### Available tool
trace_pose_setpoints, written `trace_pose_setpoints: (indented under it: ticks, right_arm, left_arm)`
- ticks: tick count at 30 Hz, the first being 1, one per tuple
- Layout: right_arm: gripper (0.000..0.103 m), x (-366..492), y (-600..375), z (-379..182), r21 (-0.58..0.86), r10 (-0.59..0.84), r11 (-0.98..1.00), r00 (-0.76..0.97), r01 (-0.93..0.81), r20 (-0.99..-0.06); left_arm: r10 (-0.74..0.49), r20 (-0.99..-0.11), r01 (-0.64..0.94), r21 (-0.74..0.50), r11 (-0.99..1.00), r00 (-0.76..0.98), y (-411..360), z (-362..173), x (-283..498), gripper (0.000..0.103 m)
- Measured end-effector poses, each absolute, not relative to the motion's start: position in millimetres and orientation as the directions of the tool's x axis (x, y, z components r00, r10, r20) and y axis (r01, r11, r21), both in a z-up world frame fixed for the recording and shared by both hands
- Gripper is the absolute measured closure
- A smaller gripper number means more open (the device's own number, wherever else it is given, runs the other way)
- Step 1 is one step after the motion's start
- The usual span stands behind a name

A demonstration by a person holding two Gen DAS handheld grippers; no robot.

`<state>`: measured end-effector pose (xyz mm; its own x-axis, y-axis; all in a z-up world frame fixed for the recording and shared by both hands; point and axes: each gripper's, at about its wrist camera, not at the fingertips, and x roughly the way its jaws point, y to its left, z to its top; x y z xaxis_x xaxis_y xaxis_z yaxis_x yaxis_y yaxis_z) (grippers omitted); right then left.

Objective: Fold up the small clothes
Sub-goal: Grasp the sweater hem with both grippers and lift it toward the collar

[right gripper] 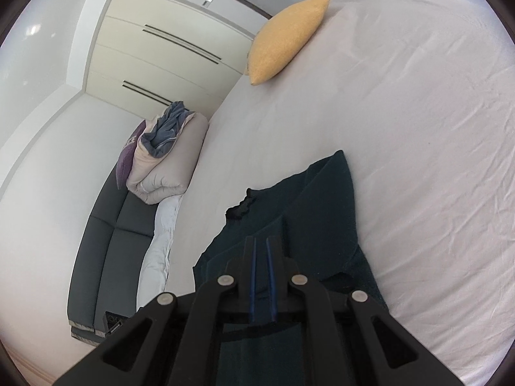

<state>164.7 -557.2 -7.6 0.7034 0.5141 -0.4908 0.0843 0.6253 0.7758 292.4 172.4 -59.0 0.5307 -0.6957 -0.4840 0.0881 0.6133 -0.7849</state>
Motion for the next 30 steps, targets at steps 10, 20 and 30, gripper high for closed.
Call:
trace_pose_setpoints:
  ticks: [10,20,30]
  right_arm:
    - [0.053,106,-527,-27,0.595,0.479,0.804,0.605,-0.01,-0.637]
    - [0.053,92,-535,-38,0.567,0.477,0.823,0.587,-0.037,-0.655]
    - [0.053,97,-529,-48,0.515,0.451,0.856,0.56,-0.049,-0.695]
  left_arm:
    - [-0.602,-0.655,0.196,-0.586,0.787,0.457,171,-107,254,0.019]
    - [-0.565,-0.736,0.274,-0.494,0.825,0.372,145,-145,251,0.053]
    - [-0.517,-0.751,0.249,-0.453,0.856,0.41,143,-140,249,0.09]
